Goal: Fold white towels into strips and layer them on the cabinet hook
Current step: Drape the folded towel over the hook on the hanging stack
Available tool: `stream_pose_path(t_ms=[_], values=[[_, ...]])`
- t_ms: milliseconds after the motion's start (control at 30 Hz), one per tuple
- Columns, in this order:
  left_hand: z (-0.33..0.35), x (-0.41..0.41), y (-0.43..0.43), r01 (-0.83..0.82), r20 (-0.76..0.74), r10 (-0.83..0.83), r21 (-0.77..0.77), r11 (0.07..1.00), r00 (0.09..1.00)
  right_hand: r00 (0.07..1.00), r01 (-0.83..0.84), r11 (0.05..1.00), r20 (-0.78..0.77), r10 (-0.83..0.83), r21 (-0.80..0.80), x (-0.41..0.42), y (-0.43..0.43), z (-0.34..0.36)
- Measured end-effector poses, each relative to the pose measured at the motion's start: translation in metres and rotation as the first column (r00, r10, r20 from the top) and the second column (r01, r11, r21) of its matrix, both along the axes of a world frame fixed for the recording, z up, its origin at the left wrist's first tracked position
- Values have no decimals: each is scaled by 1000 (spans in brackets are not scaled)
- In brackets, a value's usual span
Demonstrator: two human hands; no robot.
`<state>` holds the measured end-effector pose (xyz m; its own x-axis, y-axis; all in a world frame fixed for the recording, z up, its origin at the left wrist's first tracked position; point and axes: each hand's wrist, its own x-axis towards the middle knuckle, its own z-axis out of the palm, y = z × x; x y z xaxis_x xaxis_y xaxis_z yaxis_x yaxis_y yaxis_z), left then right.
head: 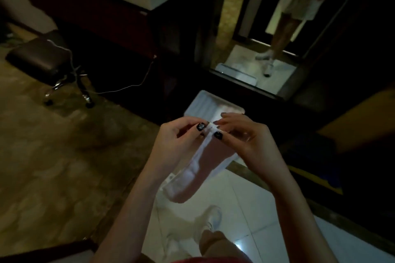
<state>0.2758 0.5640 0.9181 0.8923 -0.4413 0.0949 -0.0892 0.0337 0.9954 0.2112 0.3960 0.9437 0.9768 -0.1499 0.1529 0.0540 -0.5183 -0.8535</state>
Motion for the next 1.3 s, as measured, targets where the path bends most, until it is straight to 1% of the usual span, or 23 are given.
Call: stream_pose_path(t_ms=[67, 167, 233, 333, 400, 467, 533, 633, 700, 767, 867, 967, 1033, 1133, 1200, 1300], values=[[2, -11, -17, 51, -15, -51, 15, 999, 999, 996, 86, 996, -9, -86, 19, -20, -11, 2], [6, -26, -47, 162, -2, -162, 47, 986, 987, 972, 237, 971, -2, -237, 15, -48, -31, 3], [10, -37, -72, 226, 14, -227, 69, 972, 974, 952, 305, 952, 14, -305, 12, -66, -46, 3], [13, -55, -112, 246, 61, -252, 86, 965, 966, 933, 359, 933, 40, -358, -29, -89, -77, 7], [17, -71, -139, 239, 90, -247, 85, 967, 965, 934, 357, 931, 33, -356, -70, -109, -110, 12], [20, -85, -168, 199, 110, -206, 72, 977, 972, 939, 333, 937, -60, -340, -103, -135, -153, 21], [23, -97, -198, 160, 92, -161, 19, 987, 983, 931, 312, 943, -161, -328, -117, -164, -198, 27], [27, -117, -247, 166, 109, -161, -39, 985, 981, 893, 350, 921, -234, -383, -173, -204, -254, 26], [26, -129, -279, 182, 116, -172, -75, 981, 978, 867, 434, 890, -206, -454, -138, -222, -282, 23], [27, -141, -309, 195, 134, -181, -103, 975, 974, 854, 497, 861, -114, -508, -107, -236, -306, 24], [28, -158, -347, 233, 223, -205, -109, 966, 953, 823, 568, 822, 18, -568, -21, -257, -337, 28], [28, -178, -378, 261, 297, -210, -142, 955, 932, 782, 617, 786, 86, -617, 36, -275, -362, 32], [31, -191, -397, 262, 374, -207, -104, 959, 904, 744, 656, 752, 113, -659, 68, -285, -377, 33], [32, -200, -426, 269, 487, -238, 8, 963, 840, 686, 724, 690, 112, -719, -7, -297, -397, 33], [31, -206, -442, 280, 517, -289, 97, 955, 806, 648, 758, 651, 158, -745, -40, -304, -405, 31], [27, -215, -464, 270, 537, -386, 285, 920, 750, 603, 791, 611, 221, -767, -37, -312, -416, 30]])
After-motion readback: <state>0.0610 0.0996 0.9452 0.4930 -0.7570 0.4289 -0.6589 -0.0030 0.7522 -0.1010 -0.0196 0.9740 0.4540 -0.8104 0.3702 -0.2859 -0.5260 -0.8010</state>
